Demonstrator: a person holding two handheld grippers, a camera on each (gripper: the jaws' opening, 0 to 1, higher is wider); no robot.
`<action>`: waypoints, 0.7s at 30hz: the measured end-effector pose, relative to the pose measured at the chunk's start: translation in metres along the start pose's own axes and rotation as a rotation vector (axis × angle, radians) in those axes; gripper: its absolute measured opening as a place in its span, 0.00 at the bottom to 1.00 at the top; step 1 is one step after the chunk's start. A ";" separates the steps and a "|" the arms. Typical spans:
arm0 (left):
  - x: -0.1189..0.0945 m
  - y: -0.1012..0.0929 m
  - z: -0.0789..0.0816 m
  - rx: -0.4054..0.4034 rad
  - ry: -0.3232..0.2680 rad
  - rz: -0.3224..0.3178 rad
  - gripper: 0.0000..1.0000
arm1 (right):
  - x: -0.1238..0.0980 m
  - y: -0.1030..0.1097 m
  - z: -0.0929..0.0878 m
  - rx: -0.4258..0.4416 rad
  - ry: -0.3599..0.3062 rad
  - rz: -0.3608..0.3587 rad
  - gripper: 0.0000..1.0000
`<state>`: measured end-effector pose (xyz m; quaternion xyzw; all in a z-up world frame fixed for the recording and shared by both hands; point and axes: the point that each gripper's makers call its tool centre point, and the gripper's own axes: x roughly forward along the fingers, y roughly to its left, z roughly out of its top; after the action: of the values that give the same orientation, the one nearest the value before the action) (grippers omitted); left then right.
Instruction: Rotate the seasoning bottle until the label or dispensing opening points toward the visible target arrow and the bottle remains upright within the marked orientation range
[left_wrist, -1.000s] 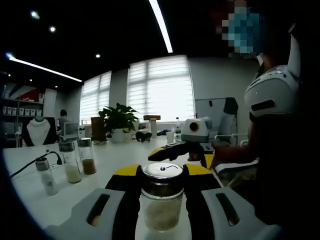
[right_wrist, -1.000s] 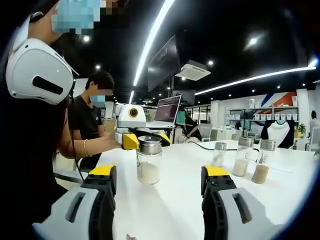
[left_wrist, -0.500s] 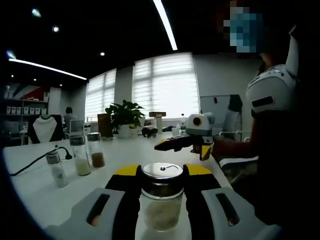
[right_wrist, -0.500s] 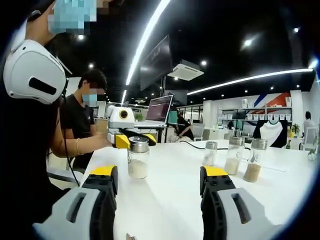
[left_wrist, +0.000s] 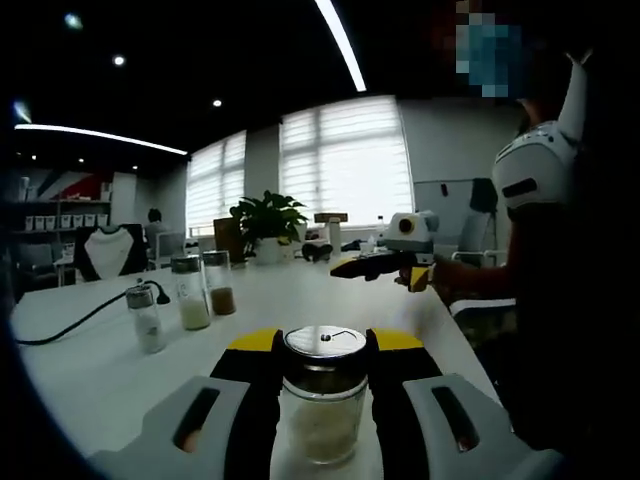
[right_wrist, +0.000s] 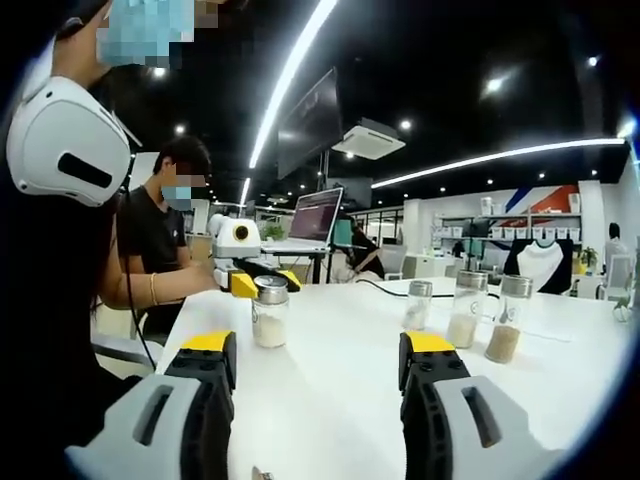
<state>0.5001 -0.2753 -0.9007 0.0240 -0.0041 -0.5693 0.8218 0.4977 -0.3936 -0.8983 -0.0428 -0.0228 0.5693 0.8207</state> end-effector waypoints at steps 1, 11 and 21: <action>-0.001 0.001 -0.001 -0.002 0.003 0.002 0.34 | 0.001 0.000 -0.001 0.000 0.003 0.002 0.66; -0.016 0.014 -0.005 -0.030 -0.020 0.033 0.34 | 0.004 0.003 -0.005 0.006 0.015 0.010 0.65; -0.024 0.035 -0.006 -0.032 -0.050 0.069 0.35 | 0.005 0.005 -0.006 -0.005 0.020 0.019 0.64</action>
<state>0.5246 -0.2405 -0.9048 -0.0034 -0.0164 -0.5412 0.8407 0.4953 -0.3873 -0.9045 -0.0505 -0.0158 0.5766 0.8153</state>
